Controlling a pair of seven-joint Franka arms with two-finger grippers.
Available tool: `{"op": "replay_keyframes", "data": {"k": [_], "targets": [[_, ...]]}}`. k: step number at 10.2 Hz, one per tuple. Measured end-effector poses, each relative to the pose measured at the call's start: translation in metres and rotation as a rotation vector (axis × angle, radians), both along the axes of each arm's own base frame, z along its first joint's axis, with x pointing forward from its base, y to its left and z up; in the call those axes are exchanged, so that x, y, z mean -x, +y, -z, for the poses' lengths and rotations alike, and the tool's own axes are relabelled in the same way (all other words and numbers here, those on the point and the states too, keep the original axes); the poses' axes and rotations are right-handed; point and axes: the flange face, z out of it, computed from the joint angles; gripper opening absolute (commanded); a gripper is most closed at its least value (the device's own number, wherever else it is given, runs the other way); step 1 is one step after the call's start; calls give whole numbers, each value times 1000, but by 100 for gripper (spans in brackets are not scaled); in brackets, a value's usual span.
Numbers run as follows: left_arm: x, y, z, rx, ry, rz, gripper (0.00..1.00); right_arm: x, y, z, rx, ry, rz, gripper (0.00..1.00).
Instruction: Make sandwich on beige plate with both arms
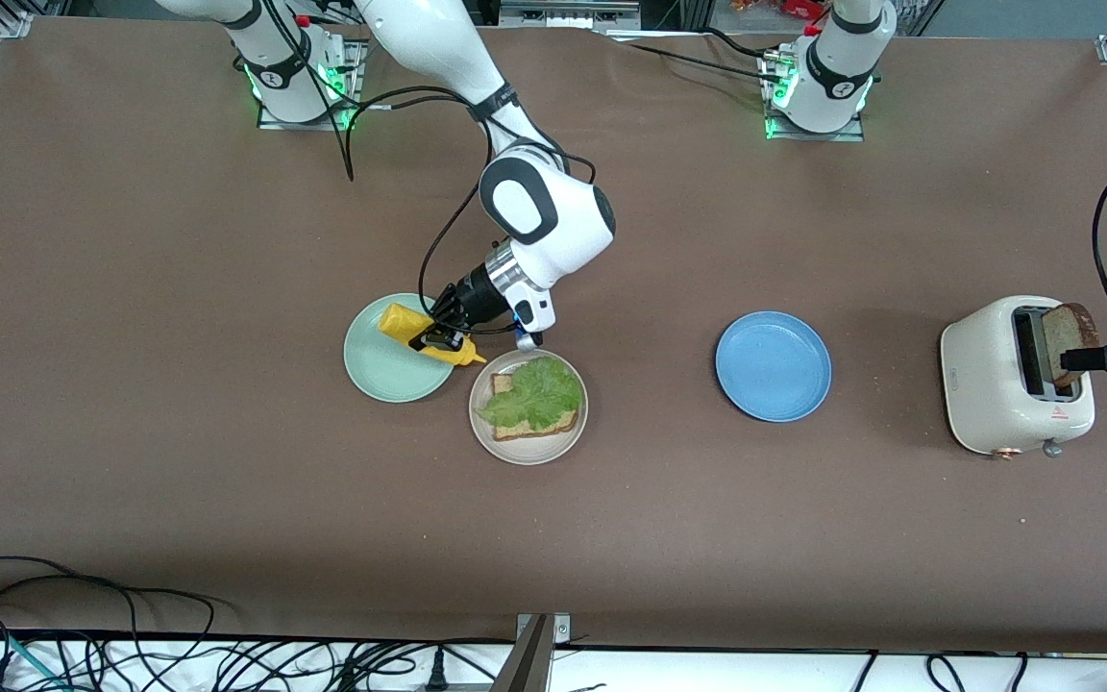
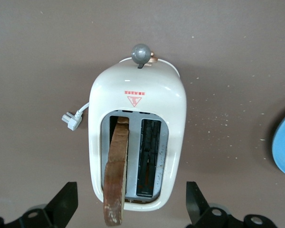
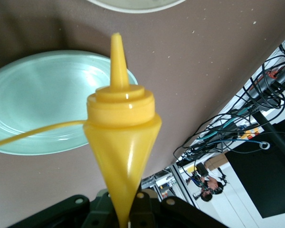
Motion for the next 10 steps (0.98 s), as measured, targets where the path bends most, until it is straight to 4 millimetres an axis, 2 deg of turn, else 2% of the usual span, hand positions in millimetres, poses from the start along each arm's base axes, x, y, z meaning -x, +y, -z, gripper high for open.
{"op": "replay_keyframes", "data": {"k": [2,4,5,6,7,8,9,10], "targets": [[3,12,13,-7,-31,-10,100,1,-1,13,26,4,-7,0],[14,13,29,-15,-85,-3,100,0,-2,13,29,-2,-5,0],[22,12,35,-13,-94,-2,87,-6,-4,6,25,-15,0,0],[28,12,37,-12,-97,-3,51,-15,-7,-6,11,-10,8,0],[31,13,35,-11,-99,-5,4,-27,-14,-26,-28,15,32,0],[34,14,34,-11,-100,-8,0,-44,-29,-57,-94,47,75,0],[35,15,34,-9,-100,-5,0,-63,-55,-100,-185,96,124,0],[35,16,34,-6,-98,9,0,-79,-89,-143,-288,155,171,0]]}}
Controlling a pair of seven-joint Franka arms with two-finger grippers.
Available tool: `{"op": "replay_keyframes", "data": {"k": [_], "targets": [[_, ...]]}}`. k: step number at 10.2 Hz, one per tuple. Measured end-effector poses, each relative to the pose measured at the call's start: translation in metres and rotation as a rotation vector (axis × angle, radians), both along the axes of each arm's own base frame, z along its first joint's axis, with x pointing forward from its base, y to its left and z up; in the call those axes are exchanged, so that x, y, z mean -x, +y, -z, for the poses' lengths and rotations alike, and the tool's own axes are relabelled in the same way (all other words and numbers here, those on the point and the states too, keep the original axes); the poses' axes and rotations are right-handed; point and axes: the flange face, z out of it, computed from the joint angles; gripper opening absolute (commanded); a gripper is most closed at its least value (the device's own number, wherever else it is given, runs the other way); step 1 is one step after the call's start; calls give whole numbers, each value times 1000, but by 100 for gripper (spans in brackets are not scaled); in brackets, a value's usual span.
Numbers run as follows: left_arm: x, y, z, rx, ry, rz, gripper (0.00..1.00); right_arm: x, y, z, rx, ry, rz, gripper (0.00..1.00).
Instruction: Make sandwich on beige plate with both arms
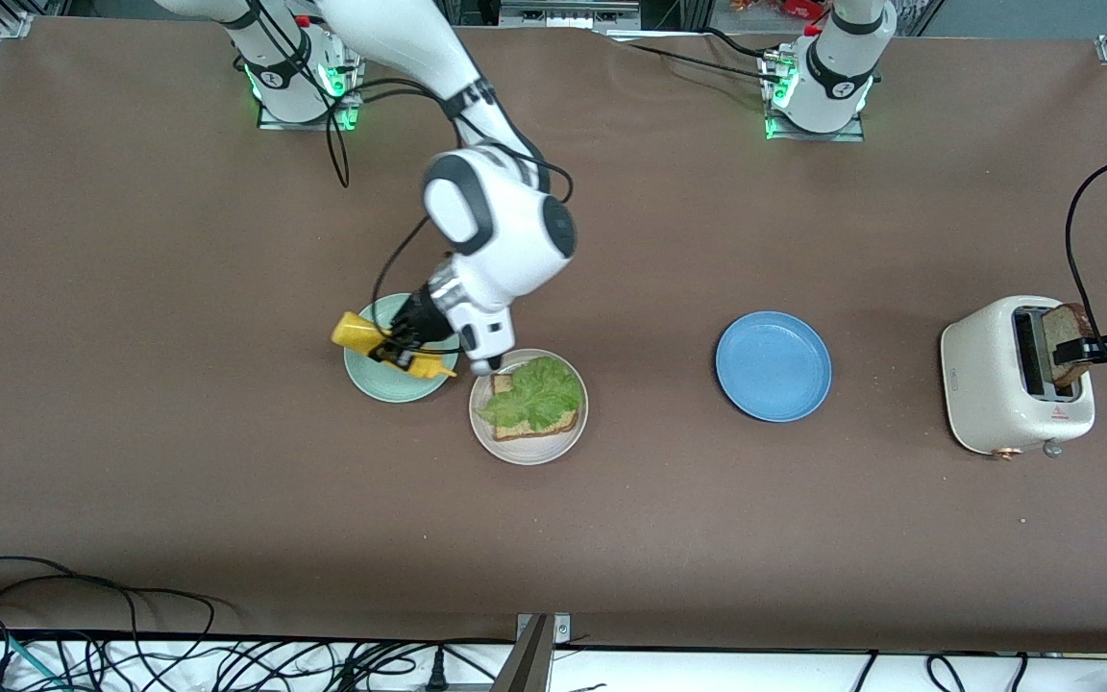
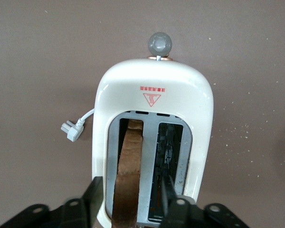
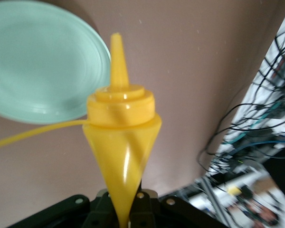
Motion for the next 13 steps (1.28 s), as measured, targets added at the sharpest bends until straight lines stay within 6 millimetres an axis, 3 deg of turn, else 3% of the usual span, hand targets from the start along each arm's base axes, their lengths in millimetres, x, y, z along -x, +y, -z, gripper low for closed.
{"op": "replay_keyframes", "data": {"k": [2,4,5,7,10,11,13], "targets": [[0,0,0,3,2,16,0,-25,-78,-65,-215,109,59,0],[1,1,-1,4,0,21,0,-46,-175,-88,-452,226,82,0],[0,0,-3,3,-5,23,0,-55,-241,-85,-599,289,106,0],[-6,-7,-22,0,-22,33,0,-52,-364,-64,-869,390,125,0],[-21,-32,-86,-11,-55,67,0,-8,-497,-5,-1228,442,48,0],[-26,-51,-100,-8,-49,92,0,12,-524,20,-1316,437,21,0],[-30,-109,-130,20,3,161,0,49,-547,67,-1467,414,-34,0]]}}
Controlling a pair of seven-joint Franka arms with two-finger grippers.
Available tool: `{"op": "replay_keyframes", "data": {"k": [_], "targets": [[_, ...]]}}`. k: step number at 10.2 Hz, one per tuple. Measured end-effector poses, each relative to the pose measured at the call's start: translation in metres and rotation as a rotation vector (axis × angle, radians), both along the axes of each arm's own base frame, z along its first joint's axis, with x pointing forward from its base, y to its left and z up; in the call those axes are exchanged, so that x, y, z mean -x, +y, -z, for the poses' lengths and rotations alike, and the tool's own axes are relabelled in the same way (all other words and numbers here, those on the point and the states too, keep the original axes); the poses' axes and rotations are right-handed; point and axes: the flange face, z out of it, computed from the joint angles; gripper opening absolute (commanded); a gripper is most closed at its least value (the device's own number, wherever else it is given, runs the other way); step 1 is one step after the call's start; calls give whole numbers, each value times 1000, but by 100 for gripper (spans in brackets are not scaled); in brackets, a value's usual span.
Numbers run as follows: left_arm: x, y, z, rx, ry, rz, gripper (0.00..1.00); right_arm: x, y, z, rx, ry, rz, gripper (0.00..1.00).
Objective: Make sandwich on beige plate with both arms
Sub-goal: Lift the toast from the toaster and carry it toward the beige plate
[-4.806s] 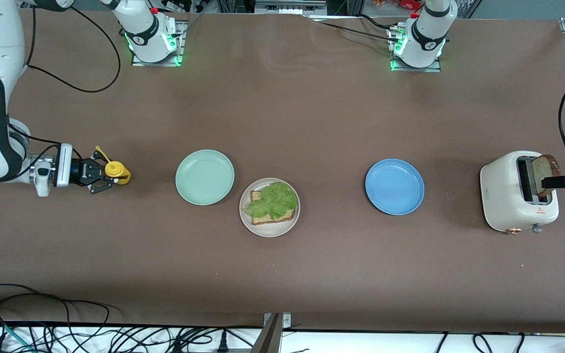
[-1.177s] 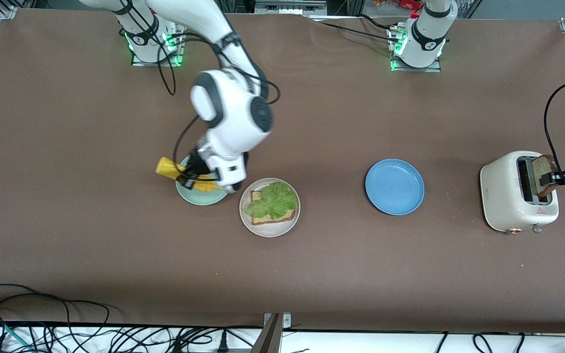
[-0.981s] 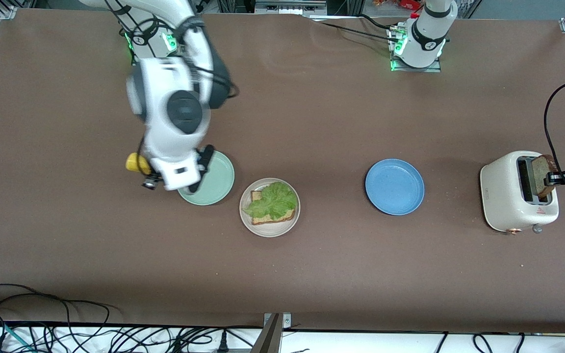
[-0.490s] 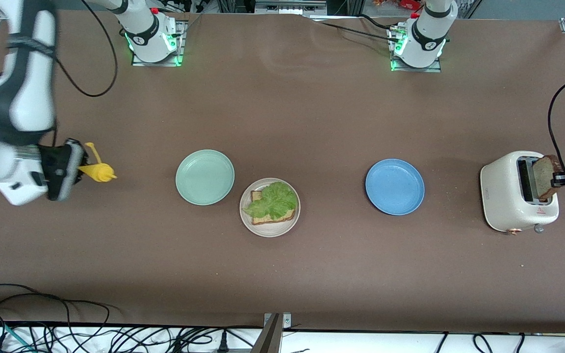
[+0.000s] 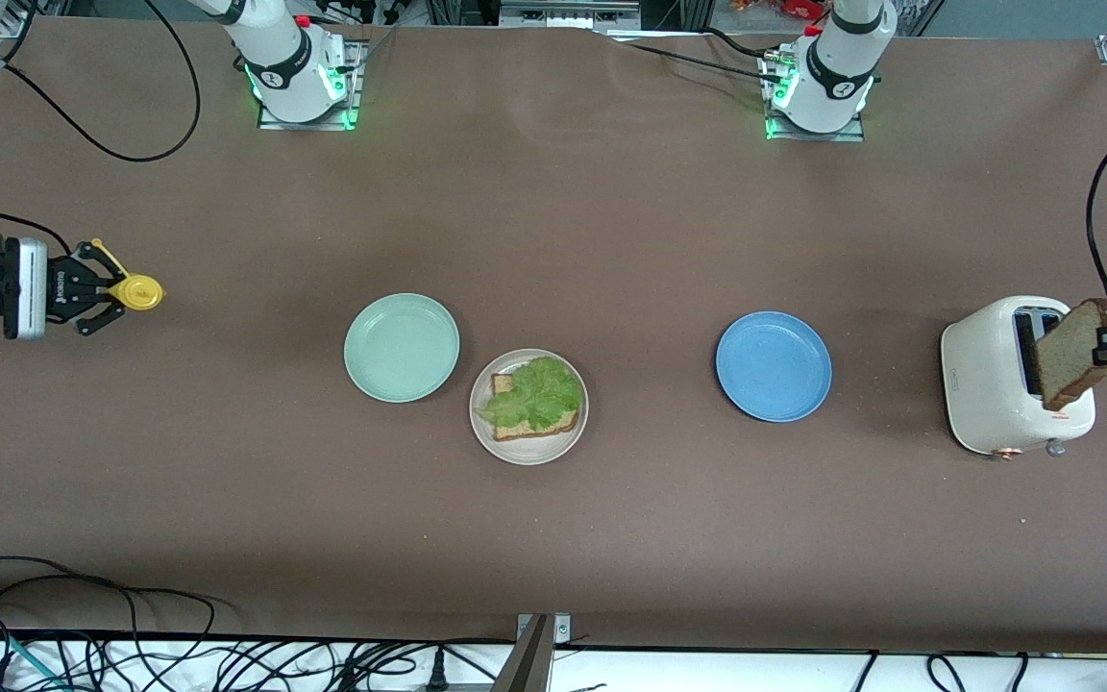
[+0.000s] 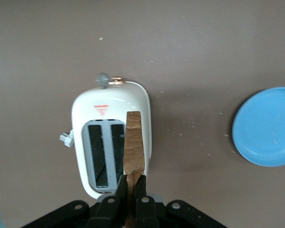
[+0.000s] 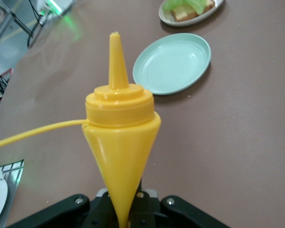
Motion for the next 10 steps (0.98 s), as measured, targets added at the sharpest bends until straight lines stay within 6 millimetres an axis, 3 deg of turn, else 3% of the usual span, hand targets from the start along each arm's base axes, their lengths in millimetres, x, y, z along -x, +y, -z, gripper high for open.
{"op": "replay_keyframes", "data": {"k": [2,4,7,9,10], "targets": [[0,-60,-3,172,37,34,0,30,-4,36,-125,-74,-28,0],[-6,-99,22,434,97,-45,0,47,-4,57,-202,-150,-51,0],[-29,-186,92,837,251,-168,0,53,8,89,-310,-249,-54,0],[-38,-245,142,953,303,-188,0,64,15,128,-417,-236,-11,0],[-39,-282,155,964,290,-178,0,73,15,152,-467,-221,19,0]]}}
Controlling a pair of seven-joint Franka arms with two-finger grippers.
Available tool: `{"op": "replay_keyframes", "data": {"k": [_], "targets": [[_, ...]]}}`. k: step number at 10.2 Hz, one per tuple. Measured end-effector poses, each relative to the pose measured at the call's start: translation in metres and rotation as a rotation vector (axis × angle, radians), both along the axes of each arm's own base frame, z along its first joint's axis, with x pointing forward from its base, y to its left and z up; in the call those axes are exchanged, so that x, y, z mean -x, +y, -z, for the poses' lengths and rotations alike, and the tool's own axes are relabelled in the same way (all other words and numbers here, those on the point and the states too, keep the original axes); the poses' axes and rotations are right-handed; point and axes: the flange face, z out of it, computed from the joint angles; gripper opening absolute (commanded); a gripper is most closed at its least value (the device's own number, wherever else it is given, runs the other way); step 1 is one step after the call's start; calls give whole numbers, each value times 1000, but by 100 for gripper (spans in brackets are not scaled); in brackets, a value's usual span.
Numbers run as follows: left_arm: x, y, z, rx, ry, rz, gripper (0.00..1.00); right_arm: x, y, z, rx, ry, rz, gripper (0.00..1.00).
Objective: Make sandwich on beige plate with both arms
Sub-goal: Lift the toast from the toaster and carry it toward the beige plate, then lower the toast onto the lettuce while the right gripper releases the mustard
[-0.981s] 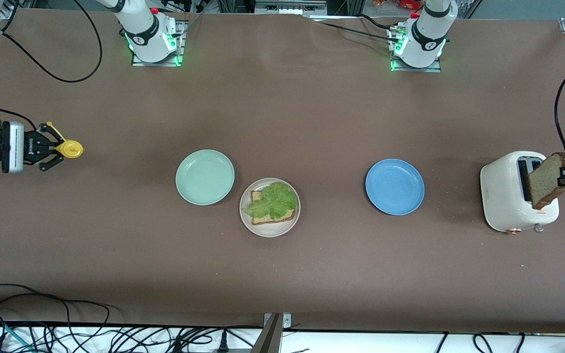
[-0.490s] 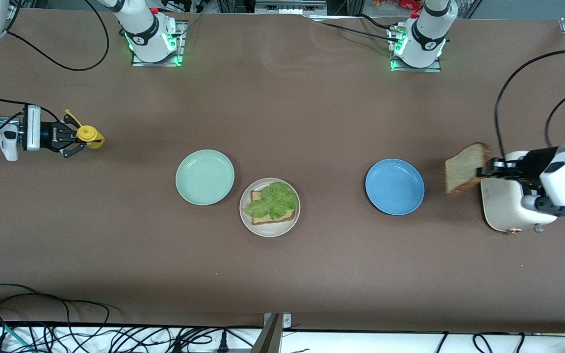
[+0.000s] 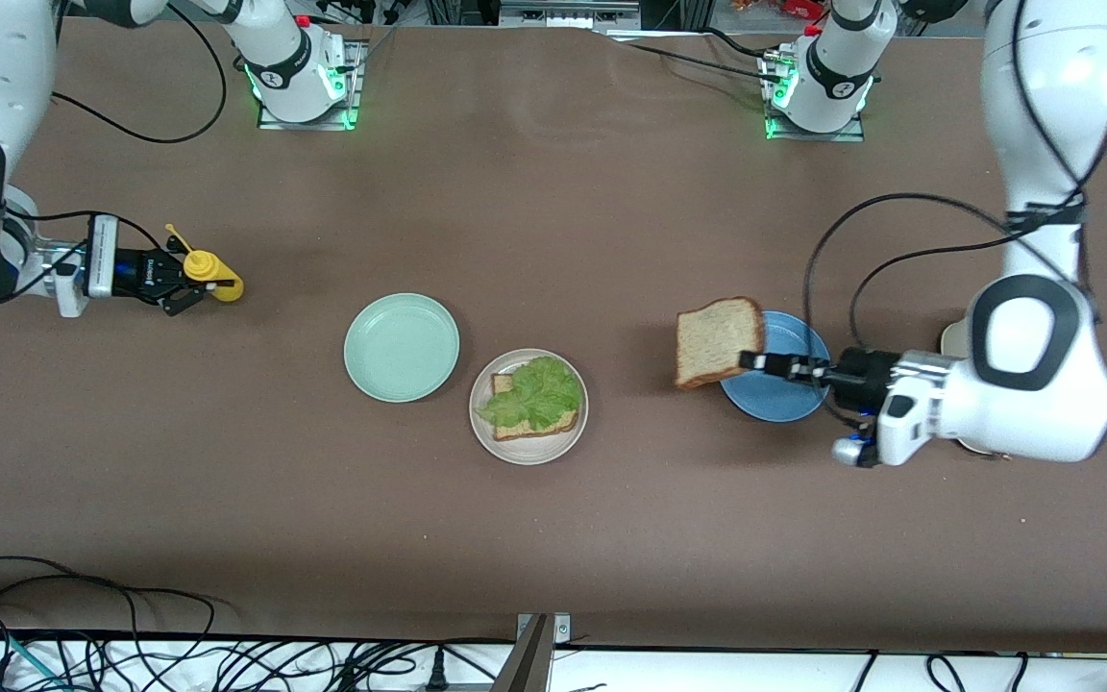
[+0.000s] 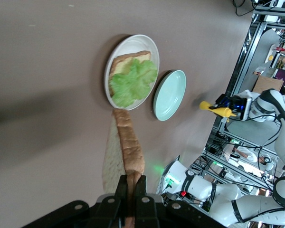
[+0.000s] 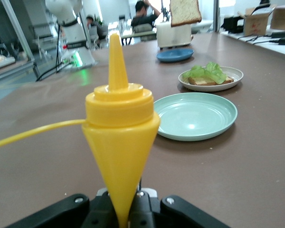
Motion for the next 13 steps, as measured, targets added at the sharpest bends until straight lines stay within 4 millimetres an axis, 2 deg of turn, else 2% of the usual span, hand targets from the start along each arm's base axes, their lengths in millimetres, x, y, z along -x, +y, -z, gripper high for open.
{"op": "replay_keyframes", "data": {"k": [2,3,5,7,8,9,10,11,12,13], "targets": [[9,-64,-2,14,-13,15,0,9,3,28,-58,44,24,0],[14,-89,-5,28,-11,10,0,11,5,37,-89,49,34,0],[22,-122,-7,34,-8,1,0,9,0,42,-113,41,48,0],[24,-144,6,49,18,-39,0,1,-5,42,-102,28,40,0],[23,-156,18,58,31,-81,0,-2,-6,44,-97,25,36,11],[24,-173,34,50,62,-145,0,-4,-6,48,-94,26,36,33],[26,-189,53,17,75,-209,0,-4,-6,51,-93,29,37,47],[27,-199,67,-6,75,-248,0,-5,-6,53,-95,30,38,74],[28,-205,74,2,84,-279,0,-6,-6,53,-94,27,37,97],[27,-208,78,26,96,-321,0,-9,-6,51,-91,20,33,100]]}}
